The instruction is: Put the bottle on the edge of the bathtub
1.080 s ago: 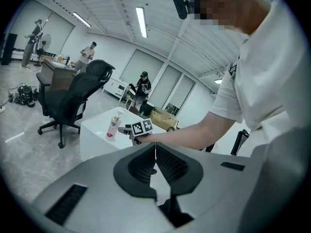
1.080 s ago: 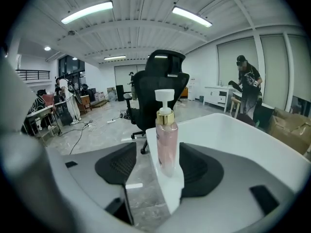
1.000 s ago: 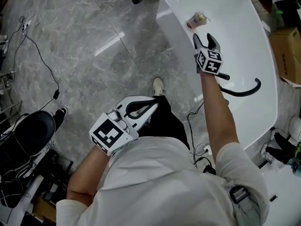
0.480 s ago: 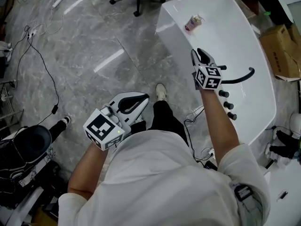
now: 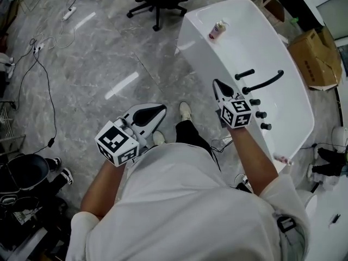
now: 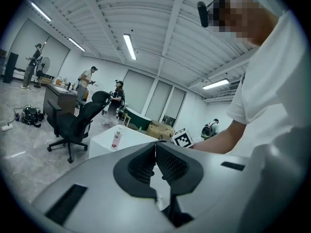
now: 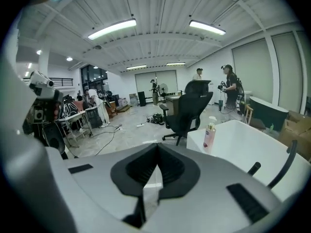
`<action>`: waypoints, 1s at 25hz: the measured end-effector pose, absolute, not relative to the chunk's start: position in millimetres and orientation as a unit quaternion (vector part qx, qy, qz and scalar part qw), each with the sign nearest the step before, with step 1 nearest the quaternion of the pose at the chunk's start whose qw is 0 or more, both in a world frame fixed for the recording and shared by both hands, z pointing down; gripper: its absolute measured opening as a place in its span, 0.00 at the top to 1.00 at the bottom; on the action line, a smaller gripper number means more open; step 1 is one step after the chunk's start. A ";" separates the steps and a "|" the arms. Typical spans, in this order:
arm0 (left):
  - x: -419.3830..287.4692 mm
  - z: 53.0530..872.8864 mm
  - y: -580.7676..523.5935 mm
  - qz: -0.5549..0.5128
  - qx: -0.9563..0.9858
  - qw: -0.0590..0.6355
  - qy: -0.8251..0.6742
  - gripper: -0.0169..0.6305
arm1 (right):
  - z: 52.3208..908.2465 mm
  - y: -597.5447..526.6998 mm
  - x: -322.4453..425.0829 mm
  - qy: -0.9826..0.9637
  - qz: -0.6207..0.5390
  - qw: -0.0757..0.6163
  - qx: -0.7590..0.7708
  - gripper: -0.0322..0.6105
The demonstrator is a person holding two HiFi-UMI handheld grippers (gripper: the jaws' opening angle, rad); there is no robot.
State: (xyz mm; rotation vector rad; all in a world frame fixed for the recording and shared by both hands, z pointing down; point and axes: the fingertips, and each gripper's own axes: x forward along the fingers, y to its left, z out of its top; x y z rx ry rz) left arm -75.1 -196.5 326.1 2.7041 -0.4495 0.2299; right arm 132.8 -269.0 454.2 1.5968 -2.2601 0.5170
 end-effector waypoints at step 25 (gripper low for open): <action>-142.4 330.4 -140.0 0.073 0.959 0.181 -0.207 0.95 | 394.0 -175.3 27.0 -0.844 0.147 0.166 0.488 0.94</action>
